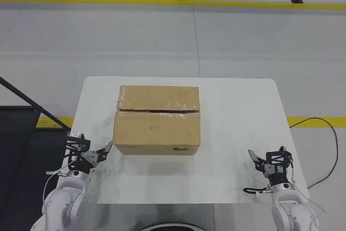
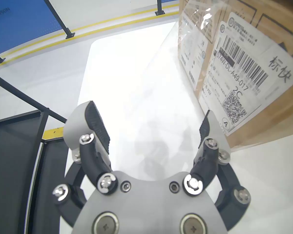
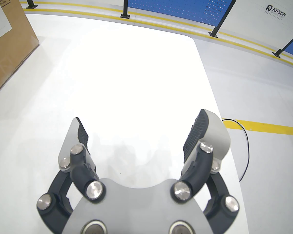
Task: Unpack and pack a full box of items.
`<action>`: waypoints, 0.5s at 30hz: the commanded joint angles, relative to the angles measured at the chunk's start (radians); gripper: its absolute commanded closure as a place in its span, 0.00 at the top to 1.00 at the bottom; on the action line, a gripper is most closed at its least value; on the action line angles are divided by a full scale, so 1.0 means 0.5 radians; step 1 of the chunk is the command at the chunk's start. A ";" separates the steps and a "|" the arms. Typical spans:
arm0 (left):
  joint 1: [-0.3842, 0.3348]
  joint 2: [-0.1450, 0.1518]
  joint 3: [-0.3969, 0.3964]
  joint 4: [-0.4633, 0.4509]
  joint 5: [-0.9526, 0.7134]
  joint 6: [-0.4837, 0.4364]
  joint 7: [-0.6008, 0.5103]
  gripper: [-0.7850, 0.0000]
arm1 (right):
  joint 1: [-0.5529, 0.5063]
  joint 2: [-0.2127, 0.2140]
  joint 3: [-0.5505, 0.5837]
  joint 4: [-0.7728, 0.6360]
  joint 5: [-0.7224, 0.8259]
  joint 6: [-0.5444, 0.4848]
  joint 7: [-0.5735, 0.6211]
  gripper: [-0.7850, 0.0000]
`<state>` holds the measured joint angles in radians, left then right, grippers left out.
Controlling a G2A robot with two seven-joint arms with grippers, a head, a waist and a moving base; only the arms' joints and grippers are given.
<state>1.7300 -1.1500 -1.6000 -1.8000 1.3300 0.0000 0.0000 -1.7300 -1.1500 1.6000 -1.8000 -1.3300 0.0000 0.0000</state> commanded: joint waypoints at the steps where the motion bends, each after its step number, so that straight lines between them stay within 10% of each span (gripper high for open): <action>1: 0.000 0.000 0.000 0.000 0.000 0.000 0.000 1.00 | 0.000 0.000 0.000 0.000 0.000 0.000 0.000 1.00; 15: 0.001 -0.008 -0.008 -0.030 -0.006 0.071 0.072 1.00 | 0.062 -0.003 -0.014 -0.082 0.050 -0.077 0.029 1.00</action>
<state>1.7287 -1.1522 -1.6034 -1.8082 1.3270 0.0193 0.0191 -1.7093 -1.1510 1.5941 -1.8286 -1.3117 -0.0290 0.0051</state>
